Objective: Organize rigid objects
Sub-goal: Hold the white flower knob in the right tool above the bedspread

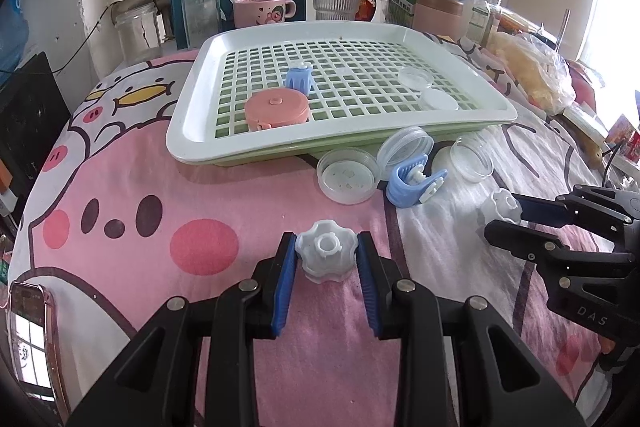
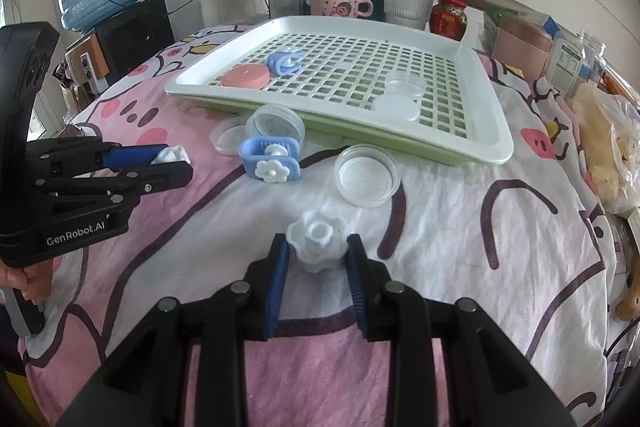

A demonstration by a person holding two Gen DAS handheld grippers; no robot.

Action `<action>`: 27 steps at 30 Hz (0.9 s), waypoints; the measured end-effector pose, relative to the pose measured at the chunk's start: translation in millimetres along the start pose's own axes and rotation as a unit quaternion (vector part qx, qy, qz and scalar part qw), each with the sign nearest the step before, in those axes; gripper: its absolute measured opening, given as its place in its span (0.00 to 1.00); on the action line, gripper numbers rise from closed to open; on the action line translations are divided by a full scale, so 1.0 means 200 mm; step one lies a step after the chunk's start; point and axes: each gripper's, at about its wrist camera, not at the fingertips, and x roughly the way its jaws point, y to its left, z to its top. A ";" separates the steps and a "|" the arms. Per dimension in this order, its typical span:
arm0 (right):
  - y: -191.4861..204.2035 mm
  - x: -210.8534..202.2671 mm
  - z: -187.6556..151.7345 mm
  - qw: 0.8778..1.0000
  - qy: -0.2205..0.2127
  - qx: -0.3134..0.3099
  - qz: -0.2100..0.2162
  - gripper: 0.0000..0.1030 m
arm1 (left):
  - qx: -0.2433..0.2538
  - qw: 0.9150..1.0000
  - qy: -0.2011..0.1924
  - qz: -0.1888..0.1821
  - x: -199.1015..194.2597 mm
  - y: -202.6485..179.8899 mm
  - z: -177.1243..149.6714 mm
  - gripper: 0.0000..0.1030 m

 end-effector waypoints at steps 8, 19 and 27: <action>-0.01 0.00 0.01 1.000 -0.001 0.005 -0.018 0.28 | 0.012 1.000 -0.009 0.010 -0.02 -0.02 0.00 0.28; 0.00 0.00 0.00 0.999 -0.001 -0.002 -0.037 0.28 | 0.013 1.000 -0.008 0.015 -0.01 -0.02 0.00 0.28; 0.00 0.01 0.00 0.999 0.000 -0.002 -0.036 0.28 | 0.013 1.000 -0.008 0.014 -0.01 -0.02 0.00 0.28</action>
